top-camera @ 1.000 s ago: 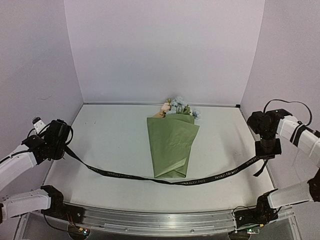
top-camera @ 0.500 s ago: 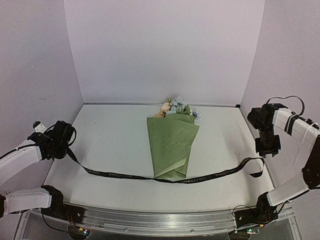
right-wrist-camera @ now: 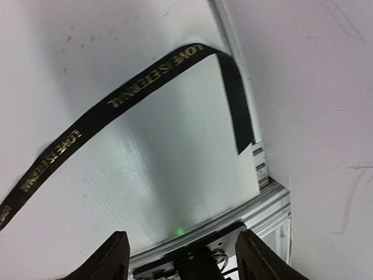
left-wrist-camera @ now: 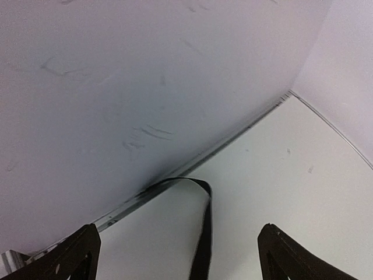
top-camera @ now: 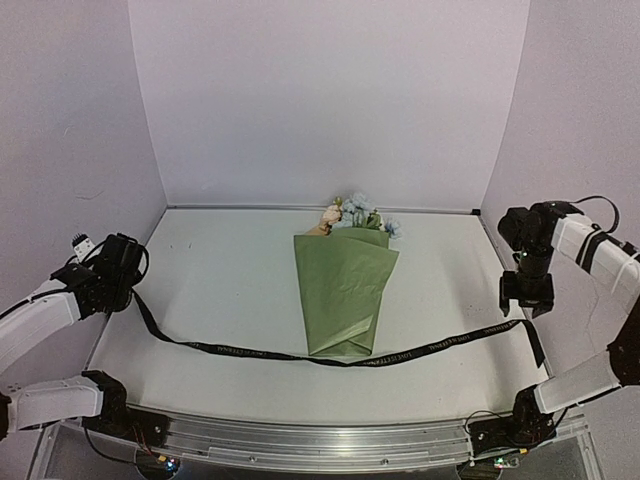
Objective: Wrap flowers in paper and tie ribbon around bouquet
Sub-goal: Straighten the ribbon at the center of the board, then pick up the folded bouquet from the center of the board.
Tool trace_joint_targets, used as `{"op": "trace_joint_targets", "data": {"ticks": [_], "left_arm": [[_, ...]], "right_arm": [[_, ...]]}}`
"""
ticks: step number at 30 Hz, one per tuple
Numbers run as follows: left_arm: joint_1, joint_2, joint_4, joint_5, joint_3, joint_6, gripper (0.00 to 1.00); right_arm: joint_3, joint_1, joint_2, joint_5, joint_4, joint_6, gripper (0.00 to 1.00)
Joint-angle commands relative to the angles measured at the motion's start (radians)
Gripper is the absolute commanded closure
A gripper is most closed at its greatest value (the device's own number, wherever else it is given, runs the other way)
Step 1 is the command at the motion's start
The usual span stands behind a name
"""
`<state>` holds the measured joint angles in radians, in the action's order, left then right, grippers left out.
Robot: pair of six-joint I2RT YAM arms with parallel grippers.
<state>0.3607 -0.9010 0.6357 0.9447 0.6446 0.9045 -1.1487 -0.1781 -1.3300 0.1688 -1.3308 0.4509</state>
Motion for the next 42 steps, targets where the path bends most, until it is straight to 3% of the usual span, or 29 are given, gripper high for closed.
{"op": "trace_joint_targets", "data": {"ticks": [1,4,8,11,16,19,30,37,42], "left_arm": [[-0.003,0.032,-0.246,-0.281,0.060,-0.277,0.04],[-0.001,0.009,-0.340,-0.519,0.050,-0.317,0.04],[0.046,-0.074,-0.442,-0.797,0.039,-0.329,0.12],[0.134,-0.115,-0.525,-0.858,0.022,-0.341,0.14],[0.236,-0.207,-0.607,-1.009,0.010,-0.349,0.24],[0.260,-0.274,-0.669,-1.106,0.007,-0.359,0.29],[0.306,-0.521,-0.738,-1.226,0.087,-0.397,0.31],[0.320,-0.641,-0.771,-1.273,0.140,-0.390,0.31],[0.328,-0.716,-0.794,-1.303,0.175,-0.383,0.31]], "right_arm": [[-0.032,-0.132,0.003,-0.145,0.053,0.021,0.33],[-0.030,-0.239,-0.023,-0.229,0.164,0.072,0.31],[-0.008,-0.385,-0.078,-0.281,0.341,0.147,0.29],[-0.019,-0.459,-0.134,-0.292,0.410,0.178,0.30],[0.041,-0.513,-0.196,-0.360,0.559,0.267,0.45],[0.035,-0.536,-0.233,-0.383,0.610,0.261,0.44],[-0.137,-0.569,-0.430,-0.466,0.684,0.271,0.26],[-0.144,-0.557,-0.515,-0.448,0.716,0.303,0.24],[-0.092,-0.539,-0.546,-0.468,0.797,0.362,0.27]]}}
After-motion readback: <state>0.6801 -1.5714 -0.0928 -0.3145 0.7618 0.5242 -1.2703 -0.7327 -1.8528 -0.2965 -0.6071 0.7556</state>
